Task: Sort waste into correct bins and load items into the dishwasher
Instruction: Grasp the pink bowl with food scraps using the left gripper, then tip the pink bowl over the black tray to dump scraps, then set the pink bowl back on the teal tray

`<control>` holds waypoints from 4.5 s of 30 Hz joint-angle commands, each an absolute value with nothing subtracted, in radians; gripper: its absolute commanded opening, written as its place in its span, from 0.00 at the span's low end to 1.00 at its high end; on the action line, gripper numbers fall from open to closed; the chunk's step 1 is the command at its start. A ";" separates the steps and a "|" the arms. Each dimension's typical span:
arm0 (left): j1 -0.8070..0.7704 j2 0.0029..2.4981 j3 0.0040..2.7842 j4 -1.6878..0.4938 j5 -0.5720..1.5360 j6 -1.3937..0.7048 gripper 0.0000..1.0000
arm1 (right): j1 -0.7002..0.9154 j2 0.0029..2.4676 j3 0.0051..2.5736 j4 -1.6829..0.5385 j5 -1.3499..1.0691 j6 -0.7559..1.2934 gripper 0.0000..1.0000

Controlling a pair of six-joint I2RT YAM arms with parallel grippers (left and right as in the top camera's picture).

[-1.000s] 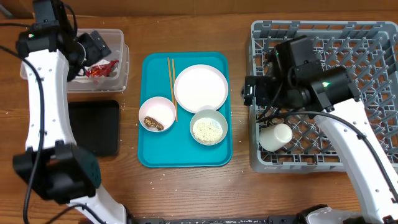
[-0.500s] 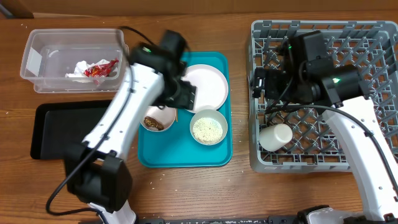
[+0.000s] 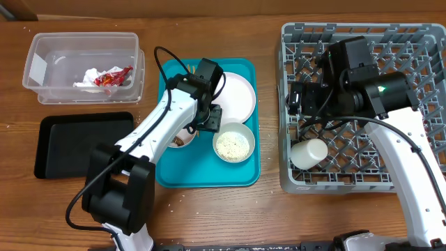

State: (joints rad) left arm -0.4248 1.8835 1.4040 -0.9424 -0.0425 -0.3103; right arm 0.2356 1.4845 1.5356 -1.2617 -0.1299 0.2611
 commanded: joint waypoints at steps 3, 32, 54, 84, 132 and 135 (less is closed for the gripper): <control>-0.419 1.892 1.322 -0.888 -0.110 -0.434 0.50 | 0.231 1.484 1.536 -1.271 -0.128 0.253 1.00; -0.418 1.870 1.379 -0.990 -0.117 -0.449 0.04 | 0.231 1.484 1.536 -1.293 -0.106 0.253 1.00; 0.097 1.771 1.714 -1.478 0.610 0.082 0.04 | 0.231 1.484 1.536 -1.292 -0.107 0.235 1.00; 0.741 1.891 1.258 -1.258 1.581 0.241 0.04 | 0.231 1.484 1.536 -1.315 -0.106 0.234 1.00; -0.340 1.978 1.713 -1.298 -0.006 -0.282 0.60 | 0.231 1.484 1.536 -1.320 -0.106 0.211 1.00; -0.366 1.978 1.835 -1.359 0.038 -0.229 0.57 | 0.229 1.483 1.536 -1.287 -0.106 0.212 1.00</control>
